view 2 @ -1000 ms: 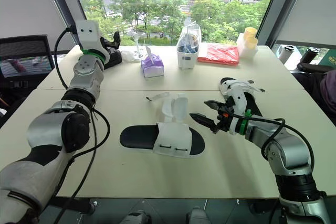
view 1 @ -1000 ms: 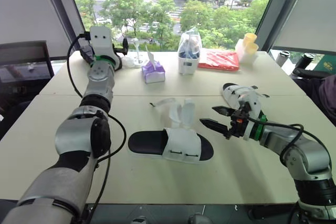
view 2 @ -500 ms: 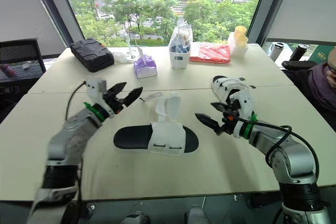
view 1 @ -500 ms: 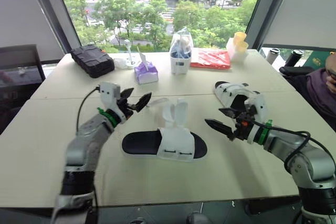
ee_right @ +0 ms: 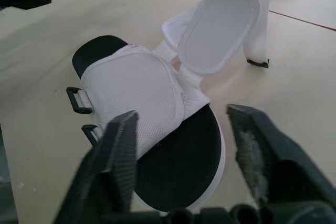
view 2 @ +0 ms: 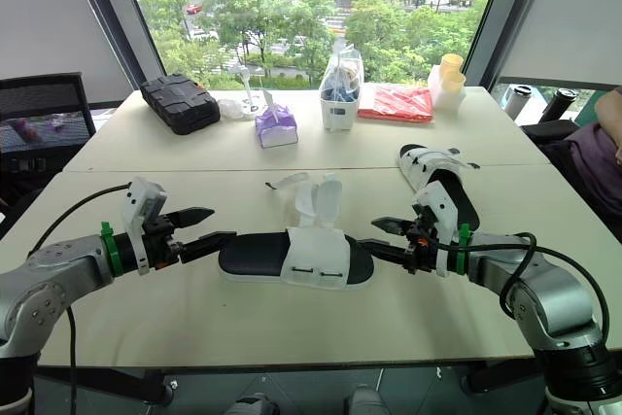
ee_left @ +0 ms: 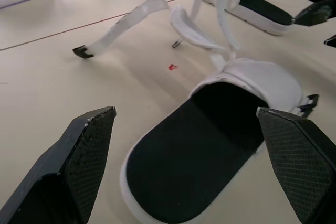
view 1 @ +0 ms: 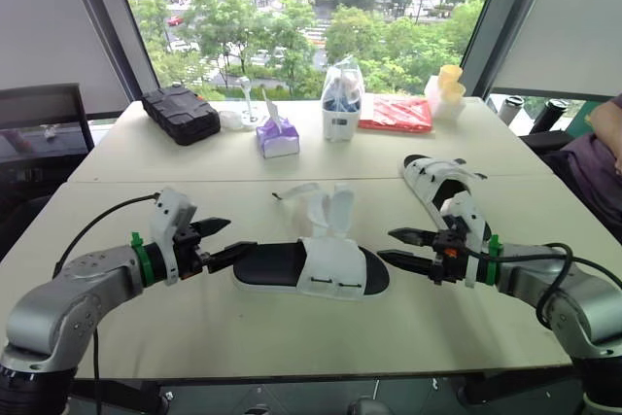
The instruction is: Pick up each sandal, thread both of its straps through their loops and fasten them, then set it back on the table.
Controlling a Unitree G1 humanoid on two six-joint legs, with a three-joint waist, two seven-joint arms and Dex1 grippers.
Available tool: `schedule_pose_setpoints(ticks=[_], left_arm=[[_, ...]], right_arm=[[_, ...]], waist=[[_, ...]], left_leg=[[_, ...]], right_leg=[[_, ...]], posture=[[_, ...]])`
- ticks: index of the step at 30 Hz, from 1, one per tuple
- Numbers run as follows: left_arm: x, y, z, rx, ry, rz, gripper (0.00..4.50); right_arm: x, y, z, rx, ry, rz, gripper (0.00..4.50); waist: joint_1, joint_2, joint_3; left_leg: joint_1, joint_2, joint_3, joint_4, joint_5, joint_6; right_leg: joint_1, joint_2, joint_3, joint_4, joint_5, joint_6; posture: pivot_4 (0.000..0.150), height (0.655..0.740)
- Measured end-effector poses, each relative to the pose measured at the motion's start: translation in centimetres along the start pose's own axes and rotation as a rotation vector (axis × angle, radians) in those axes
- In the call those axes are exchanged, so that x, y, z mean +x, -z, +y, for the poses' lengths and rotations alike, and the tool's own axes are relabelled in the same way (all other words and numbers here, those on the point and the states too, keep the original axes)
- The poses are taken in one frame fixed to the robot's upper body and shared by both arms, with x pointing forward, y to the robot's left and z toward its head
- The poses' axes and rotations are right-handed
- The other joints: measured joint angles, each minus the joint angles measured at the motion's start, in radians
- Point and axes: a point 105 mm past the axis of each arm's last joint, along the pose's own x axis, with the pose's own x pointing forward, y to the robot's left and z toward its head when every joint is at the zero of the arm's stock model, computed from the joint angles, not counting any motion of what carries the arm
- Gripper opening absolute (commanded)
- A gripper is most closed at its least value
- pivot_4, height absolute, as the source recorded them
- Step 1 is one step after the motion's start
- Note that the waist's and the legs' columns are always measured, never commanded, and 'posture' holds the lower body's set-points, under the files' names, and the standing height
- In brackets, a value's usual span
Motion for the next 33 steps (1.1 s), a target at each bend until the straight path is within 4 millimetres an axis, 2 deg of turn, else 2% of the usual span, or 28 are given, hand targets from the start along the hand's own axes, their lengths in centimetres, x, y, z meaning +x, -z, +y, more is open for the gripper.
schedule_pose_setpoints(ticks=[3,6,10,13,17,23,27,33], left_arm=[[0.4,0.0,0.1,0.002,0.01,-0.01,4.5],[1.2,-0.7,0.5,0.027,0.038,-0.024,4.5],[3.0,-0.4,0.6,0.029,0.135,0.0,4.5],[4.3,0.2,0.3,-0.025,0.23,0.02,4.5],[6.5,-0.7,0.8,-0.065,0.296,-0.002,4.5],[10.3,-1.3,2.1,-0.09,0.34,-0.002,4.5],[12.4,-1.4,1.6,-0.169,0.418,0.003,4.5],[14.4,-2.7,0.5,-0.265,0.495,-0.007,4.5]], right_arm=[[-0.2,0.5,0.2,-0.046,-0.016,0.038,0.04],[0.0,2.0,1.0,-0.085,-0.064,0.099,0.04],[0.7,3.4,1.7,-0.144,-0.094,0.15,0.04],[1.1,3.4,1.7,-0.166,-0.087,0.145,0.04],[1.5,3.0,1.7,-0.181,-0.08,0.125,0.04],[2.7,4.7,2.4,-0.225,-0.11,0.177,0.04],[3.1,5.2,2.4,-0.232,-0.109,0.175,0.04],[3.6,5.1,2.3,-0.249,-0.098,0.16,0.04]], waist=[[0.01,0.0,0.0],[0.019,0.0,0.0],[0.017,0.0,0.0],[0.015,0.0,0.0],[0.016,0.0,0.0],[0.016,-0.001,0.0],[0.013,-0.001,0.001],[0.011,-0.002,0.001]], left_leg=[[0.0,0.0,0.0,-0.001,0.0,0.001],[0.0,0.0,0.0,-0.001,-0.001,0.001],[0.001,0.0,0.001,0.003,0.0,0.001],[0.001,0.0,0.001,0.003,0.0,0.001],[0.001,0.0,0.0,0.002,0.0,0.001],[0.0,-0.001,0.0,0.001,0.0,0.001],[0.0,-0.001,0.0,0.001,0.0,0.001],[0.0,-0.001,0.0,0.001,0.0,0.001]], right_leg=[[-0.001,0.0,0.0,0.0,0.0,0.001],[0.001,0.0,-0.001,-0.001,-0.003,-0.001],[0.003,0.0,-0.001,-0.001,-0.003,-0.001],[0.003,0.0,-0.001,-0.001,-0.004,0.001],[0.002,0.001,-0.001,0.0,-0.002,-0.002],[0.001,0.0,-0.001,-0.001,0.0,0.002],[0.001,0.0,-0.001,-0.001,0.0,0.003],[0.001,0.0,-0.001,0.0,-0.002,0.006]], posture=[[0.15,0.74],[0.15,0.74],[0.15,0.74],[0.15,0.74],[0.15,0.74],[0.15,0.74],[0.15,0.74],[0.15,0.74]])
